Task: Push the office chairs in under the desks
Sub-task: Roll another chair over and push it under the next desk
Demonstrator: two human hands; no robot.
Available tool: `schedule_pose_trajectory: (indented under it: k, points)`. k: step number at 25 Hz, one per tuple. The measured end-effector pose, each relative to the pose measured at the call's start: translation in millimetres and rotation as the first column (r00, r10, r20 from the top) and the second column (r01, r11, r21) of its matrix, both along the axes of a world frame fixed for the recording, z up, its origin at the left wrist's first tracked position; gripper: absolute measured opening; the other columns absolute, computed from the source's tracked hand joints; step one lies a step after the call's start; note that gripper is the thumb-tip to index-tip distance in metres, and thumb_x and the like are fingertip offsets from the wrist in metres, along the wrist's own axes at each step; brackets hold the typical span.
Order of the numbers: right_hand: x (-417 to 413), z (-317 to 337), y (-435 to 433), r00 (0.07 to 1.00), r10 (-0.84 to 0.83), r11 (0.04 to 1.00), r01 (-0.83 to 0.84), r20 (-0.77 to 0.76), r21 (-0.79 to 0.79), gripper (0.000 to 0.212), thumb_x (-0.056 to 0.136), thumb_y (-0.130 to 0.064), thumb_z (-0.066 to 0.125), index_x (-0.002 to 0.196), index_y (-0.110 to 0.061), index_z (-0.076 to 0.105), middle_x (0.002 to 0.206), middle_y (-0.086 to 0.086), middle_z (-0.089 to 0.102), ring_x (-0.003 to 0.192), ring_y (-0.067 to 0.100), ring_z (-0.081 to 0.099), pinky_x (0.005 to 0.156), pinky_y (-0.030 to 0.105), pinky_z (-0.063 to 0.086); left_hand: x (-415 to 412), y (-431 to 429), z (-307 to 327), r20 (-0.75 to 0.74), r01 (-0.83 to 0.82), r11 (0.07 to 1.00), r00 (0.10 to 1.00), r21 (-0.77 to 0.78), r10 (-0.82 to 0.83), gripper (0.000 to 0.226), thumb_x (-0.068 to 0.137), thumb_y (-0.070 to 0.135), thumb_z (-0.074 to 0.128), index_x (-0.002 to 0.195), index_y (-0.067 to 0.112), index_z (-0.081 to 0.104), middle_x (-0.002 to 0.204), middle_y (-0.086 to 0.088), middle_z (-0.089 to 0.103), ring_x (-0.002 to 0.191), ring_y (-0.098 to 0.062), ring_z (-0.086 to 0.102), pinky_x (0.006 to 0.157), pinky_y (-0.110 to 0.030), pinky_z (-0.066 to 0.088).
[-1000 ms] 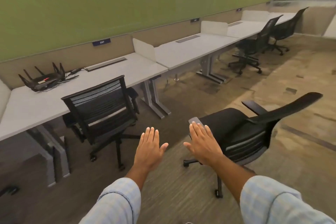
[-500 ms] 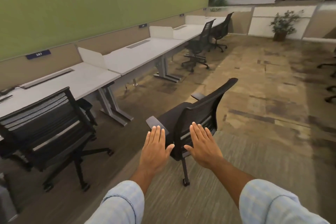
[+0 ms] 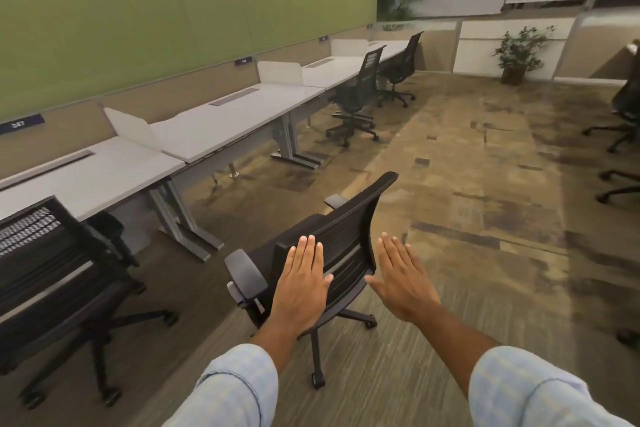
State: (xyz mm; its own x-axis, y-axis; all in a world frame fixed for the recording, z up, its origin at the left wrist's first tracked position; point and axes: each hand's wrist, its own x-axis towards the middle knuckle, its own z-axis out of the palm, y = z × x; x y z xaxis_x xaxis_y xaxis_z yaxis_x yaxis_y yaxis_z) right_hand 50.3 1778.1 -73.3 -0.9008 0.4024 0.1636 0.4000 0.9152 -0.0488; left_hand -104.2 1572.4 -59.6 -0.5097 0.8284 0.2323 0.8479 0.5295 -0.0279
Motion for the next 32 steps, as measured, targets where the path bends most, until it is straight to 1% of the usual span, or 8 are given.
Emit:
schedule_pose_trajectory:
  k: [6,10,14,20,22,25,29,32]
  points:
    - [-29.8,10.6,93.8,0.997,0.082,0.996,-0.082,0.001,0.024,0.087,0.106,-0.068,0.016,0.168,-0.01,-0.006,0.176,0.012,-0.009,0.161,0.026,-0.012,0.125,0.042,-0.017,-26.9,73.1,10.6,-0.012,-0.139,0.99,0.99,0.002,0.139,0.065,0.111,0.041,0.021,0.164,0.004,0.019,0.174,-0.019,0.02,0.163,-0.033,0.011,0.133,-0.051,0.014]
    - [-63.2,15.3,132.6,0.976,0.217,0.973,-0.219,0.028,0.078,0.087,0.106,-0.069,0.011,0.167,-0.009,-0.004,0.177,0.011,-0.007,0.162,0.026,-0.01,0.124,0.04,-0.019,-38.8,90.7,6.5,0.048,-0.199,0.976,0.98,0.086,0.196,0.058,0.111,0.032,0.027,0.164,0.008,0.024,0.172,-0.014,0.029,0.162,-0.029,0.022,0.132,-0.045,0.017]
    - [-104.7,21.3,158.6,0.948,0.317,0.94,-0.317,0.022,0.123,0.085,0.108,-0.066,0.012,0.168,-0.006,0.004,0.176,0.014,0.002,0.162,0.027,-0.005,0.13,0.044,-0.007,-47.8,93.4,2.7,0.036,-0.213,0.965,0.977,0.15,0.21,0.052,0.112,0.026,0.034,0.162,0.011,0.035,0.166,-0.011,0.043,0.155,-0.026,0.039,0.129,-0.043,0.029]
    - [-165.1,34.2,187.7,0.906,0.423,0.902,-0.421,0.002,0.098,0.081,0.108,-0.058,0.011,0.163,-0.001,0.03,0.169,0.019,0.031,0.159,0.035,0.02,0.13,0.051,0.013,-78.9,108.7,7.7,0.034,-0.311,0.933,0.95,0.18,0.31,0.047,0.112,0.03,0.034,0.153,0.014,0.051,0.155,-0.007,0.057,0.144,-0.023,0.054,0.122,-0.041,0.037]
    - [-191.6,39.6,197.8,0.889,0.458,0.887,-0.457,0.002,0.068,0.083,0.108,-0.059,0.009,0.16,0.0,0.036,0.165,0.02,0.039,0.156,0.037,0.027,0.129,0.05,0.014,-94.3,111.3,9.5,0.025,-0.307,0.934,0.951,0.183,0.308,0.05,0.113,0.032,0.027,0.152,0.014,0.051,0.154,-0.007,0.058,0.143,-0.023,0.054,0.122,-0.041,0.037]
    - [-229.3,40.3,205.5,0.87,0.493,0.868,-0.491,-0.011,0.071,0.079,0.109,-0.058,0.017,0.158,0.0,0.04,0.162,0.021,0.043,0.153,0.037,0.032,0.128,0.047,0.012,-123.0,113.0,11.0,0.026,-0.325,0.929,0.945,0.178,0.326,0.049,0.112,0.031,0.031,0.154,0.014,0.05,0.157,-0.007,0.056,0.146,-0.023,0.051,0.125,-0.042,0.035]
    - [-274.9,29.9,207.4,0.878,0.475,0.879,-0.469,-0.063,0.083,0.071,0.112,-0.053,0.023,0.154,-0.002,0.046,0.158,0.019,0.049,0.15,0.036,0.038,0.127,0.046,0.014,-172.9,119.1,9.2,0.024,-0.327,0.928,0.944,0.178,0.328,0.051,0.111,0.032,0.029,0.153,0.013,0.051,0.155,-0.008,0.058,0.144,-0.024,0.052,0.125,-0.043,0.035]
    - [-312.6,26.3,208.7,0.883,0.462,0.886,-0.456,-0.076,0.086,0.073,0.11,-0.054,0.02,0.154,-0.002,0.047,0.157,0.018,0.05,0.149,0.036,0.039,0.127,0.047,0.015,-217.7,120.8,4.9,0.014,-0.309,0.935,0.95,0.175,0.312,0.051,0.11,0.031,0.03,0.152,0.012,0.051,0.153,-0.008,0.06,0.143,-0.024,0.054,0.124,-0.043,0.037]
